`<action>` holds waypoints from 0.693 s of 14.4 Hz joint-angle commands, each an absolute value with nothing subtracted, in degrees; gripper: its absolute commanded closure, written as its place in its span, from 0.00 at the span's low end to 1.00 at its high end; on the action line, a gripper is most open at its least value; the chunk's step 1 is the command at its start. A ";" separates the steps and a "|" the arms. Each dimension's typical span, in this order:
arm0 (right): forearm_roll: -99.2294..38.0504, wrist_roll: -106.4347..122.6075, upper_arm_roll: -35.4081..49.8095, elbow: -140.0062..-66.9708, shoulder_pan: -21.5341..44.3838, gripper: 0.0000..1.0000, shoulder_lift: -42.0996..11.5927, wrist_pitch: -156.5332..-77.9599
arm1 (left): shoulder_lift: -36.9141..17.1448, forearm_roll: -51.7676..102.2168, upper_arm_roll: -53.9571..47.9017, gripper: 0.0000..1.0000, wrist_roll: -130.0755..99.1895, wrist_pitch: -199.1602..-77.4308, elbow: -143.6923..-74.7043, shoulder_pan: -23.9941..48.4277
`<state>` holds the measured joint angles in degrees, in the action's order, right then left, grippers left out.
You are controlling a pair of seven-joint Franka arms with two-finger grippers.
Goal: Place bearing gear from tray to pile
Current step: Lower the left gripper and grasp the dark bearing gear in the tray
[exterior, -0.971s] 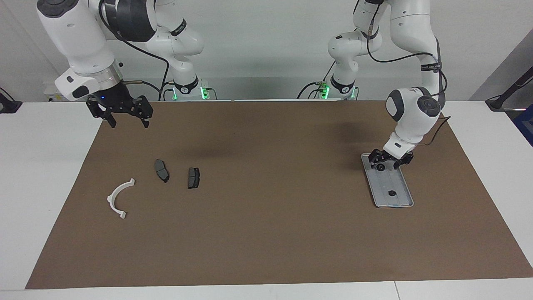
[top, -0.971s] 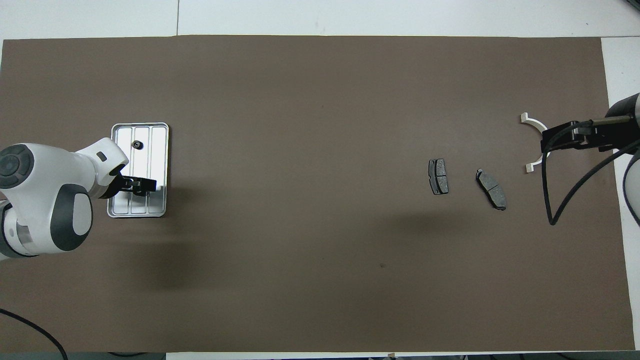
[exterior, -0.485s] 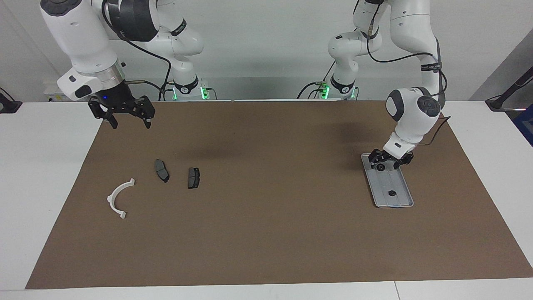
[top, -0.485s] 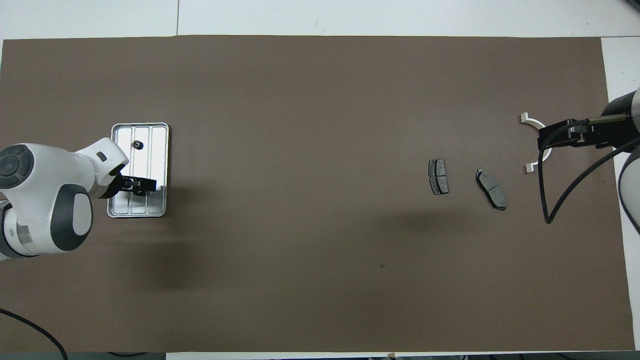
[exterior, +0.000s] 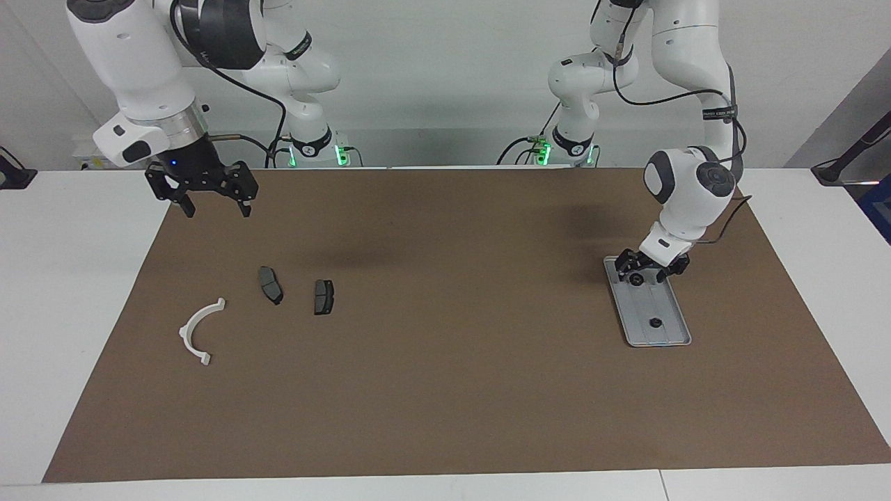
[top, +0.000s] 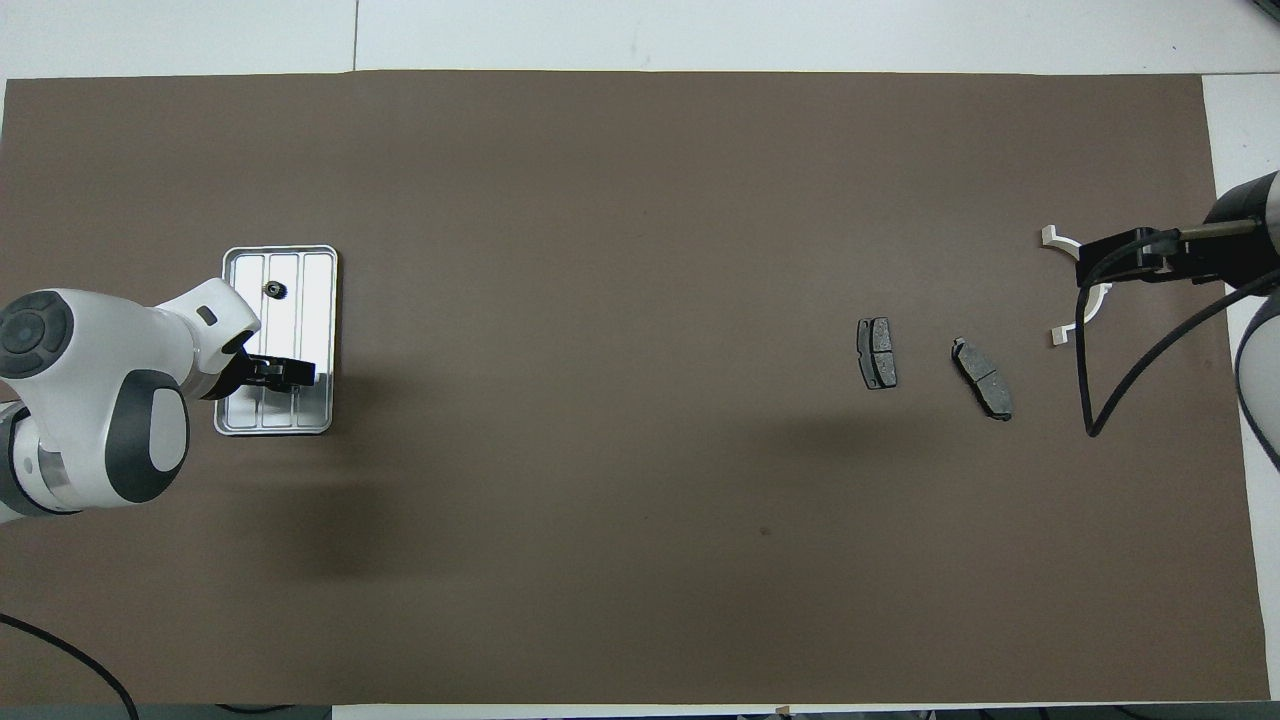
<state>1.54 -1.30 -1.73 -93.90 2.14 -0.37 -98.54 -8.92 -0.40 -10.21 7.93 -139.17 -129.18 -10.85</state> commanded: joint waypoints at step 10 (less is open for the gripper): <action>1.14 -4.22 -1.14 -97.21 3.25 0.00 1.14 -101.60 | -9.05 0.18 -10.20 1.00 8.44 -139.14 -129.82 -10.72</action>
<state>1.50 -3.29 -1.33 -94.88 2.80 -0.37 -100.26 -8.82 -0.41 -10.19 7.93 -139.90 -129.26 -10.86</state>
